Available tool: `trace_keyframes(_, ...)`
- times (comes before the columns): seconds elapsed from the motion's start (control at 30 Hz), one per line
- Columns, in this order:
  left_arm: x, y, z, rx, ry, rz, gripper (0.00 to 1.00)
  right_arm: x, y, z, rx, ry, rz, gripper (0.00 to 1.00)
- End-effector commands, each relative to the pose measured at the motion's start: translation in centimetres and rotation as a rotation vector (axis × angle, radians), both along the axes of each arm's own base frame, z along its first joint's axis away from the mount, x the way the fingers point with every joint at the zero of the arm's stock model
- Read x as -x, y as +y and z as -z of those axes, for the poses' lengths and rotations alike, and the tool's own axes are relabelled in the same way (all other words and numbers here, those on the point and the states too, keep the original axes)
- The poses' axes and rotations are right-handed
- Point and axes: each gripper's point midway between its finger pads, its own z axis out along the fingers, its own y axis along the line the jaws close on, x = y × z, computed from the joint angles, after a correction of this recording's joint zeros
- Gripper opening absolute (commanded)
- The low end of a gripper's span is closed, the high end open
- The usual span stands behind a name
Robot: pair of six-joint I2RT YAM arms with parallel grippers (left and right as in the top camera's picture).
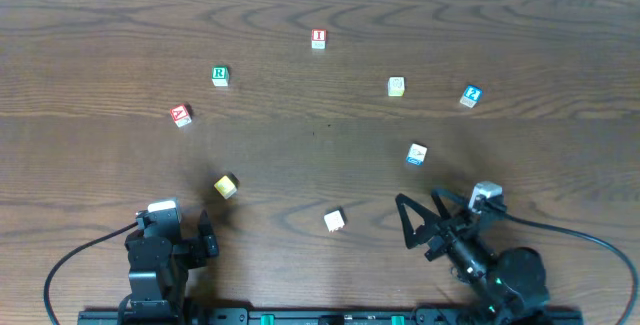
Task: Spell out Ai2
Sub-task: 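Reach the right gripper forward to the red 'I' block at the back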
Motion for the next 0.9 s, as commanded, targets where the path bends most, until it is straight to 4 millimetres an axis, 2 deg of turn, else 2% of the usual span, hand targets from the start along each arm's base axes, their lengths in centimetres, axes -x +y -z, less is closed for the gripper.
trace_keyframes(0.0,0.2,0.0,0.8,-0.008,0.020,0.004,0.96,0.3,2.2,0.0,-0.012,0.019,-0.131,0.99)
trace_keyframes(0.17,0.2,0.0,0.8,-0.008,0.020,0.004,0.95,-1.7,4.2,0.4,0.001,0.071,-0.207,0.99)
trace_keyframes(0.4,0.2,0.0,0.8,-0.008,0.020,0.004,0.95,-7.0,7.2,-1.0,0.134,0.092,-0.271,0.99)
trace_keyframes(0.7,0.2,0.0,0.8,-0.008,0.020,0.004,0.95,-15.3,12.2,-2.3,0.250,0.087,-0.324,0.99)
trace_keyframes(0.8,0.2,0.0,0.8,-0.008,0.020,0.004,0.95,-18.5,13.3,-2.7,0.314,0.079,-0.297,0.99)
trace_keyframes(0.87,0.2,0.0,0.8,-0.008,0.020,0.004,0.95,-21.6,14.1,-2.8,0.393,0.079,-0.254,0.99)
